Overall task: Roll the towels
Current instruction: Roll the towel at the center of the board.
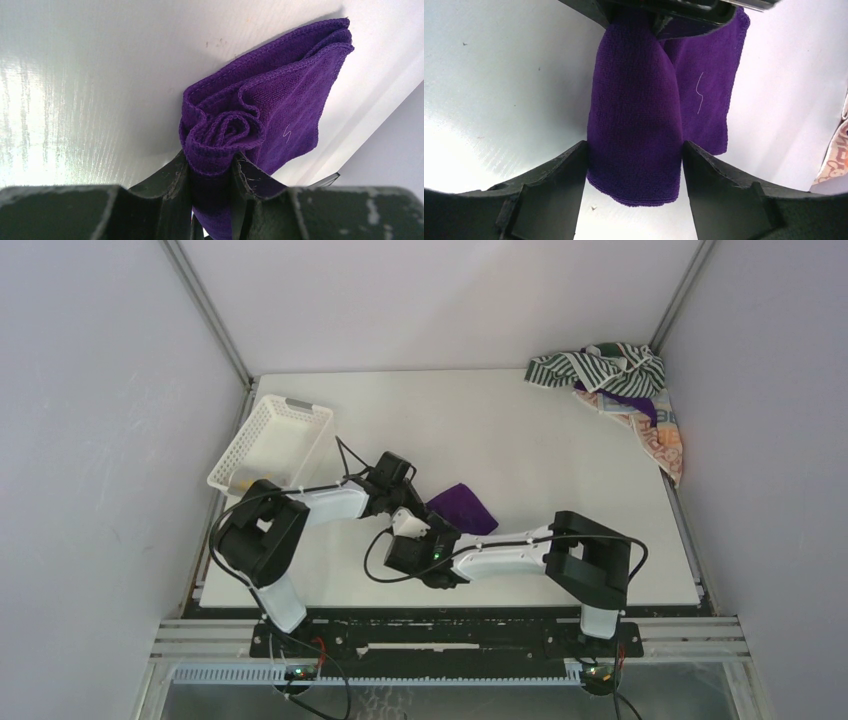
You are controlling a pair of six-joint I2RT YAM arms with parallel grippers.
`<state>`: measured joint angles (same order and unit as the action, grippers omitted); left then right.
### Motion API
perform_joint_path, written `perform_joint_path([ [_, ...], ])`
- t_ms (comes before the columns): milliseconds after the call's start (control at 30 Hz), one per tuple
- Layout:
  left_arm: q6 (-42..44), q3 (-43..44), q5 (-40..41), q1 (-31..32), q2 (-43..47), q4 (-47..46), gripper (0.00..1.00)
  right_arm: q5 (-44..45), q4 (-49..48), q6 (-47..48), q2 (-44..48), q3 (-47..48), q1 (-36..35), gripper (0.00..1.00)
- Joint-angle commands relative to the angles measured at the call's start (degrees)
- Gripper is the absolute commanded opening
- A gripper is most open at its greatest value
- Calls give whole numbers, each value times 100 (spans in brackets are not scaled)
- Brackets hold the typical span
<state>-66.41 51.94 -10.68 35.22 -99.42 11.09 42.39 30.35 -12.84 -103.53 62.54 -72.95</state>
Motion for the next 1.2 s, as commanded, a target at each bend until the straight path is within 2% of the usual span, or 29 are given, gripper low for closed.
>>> perform_joint_path([
  [0,191,-37,104,46,-306,542,24,-41,84,-97,-203,289,-97,66],
  [267,111,-57,7,38,-358,492,24,-161,313,-193,-692,467,-259,63],
  [433,4,-180,-104,22,-324,298,25,-217,258,-273,-703,422,-228,53],
  [667,-78,-360,-76,-81,-68,227,27,-941,-340,-183,-133,-144,168,28],
  [733,-110,-411,-67,-130,17,227,28,-1723,-628,-114,94,-368,432,21],
  [967,-258,-609,84,-331,634,60,51,-5081,-1562,31,709,-1028,1839,14],
  [1167,-290,-693,315,-613,1495,0,66,-8081,-2667,-432,500,-1521,3208,11],
])
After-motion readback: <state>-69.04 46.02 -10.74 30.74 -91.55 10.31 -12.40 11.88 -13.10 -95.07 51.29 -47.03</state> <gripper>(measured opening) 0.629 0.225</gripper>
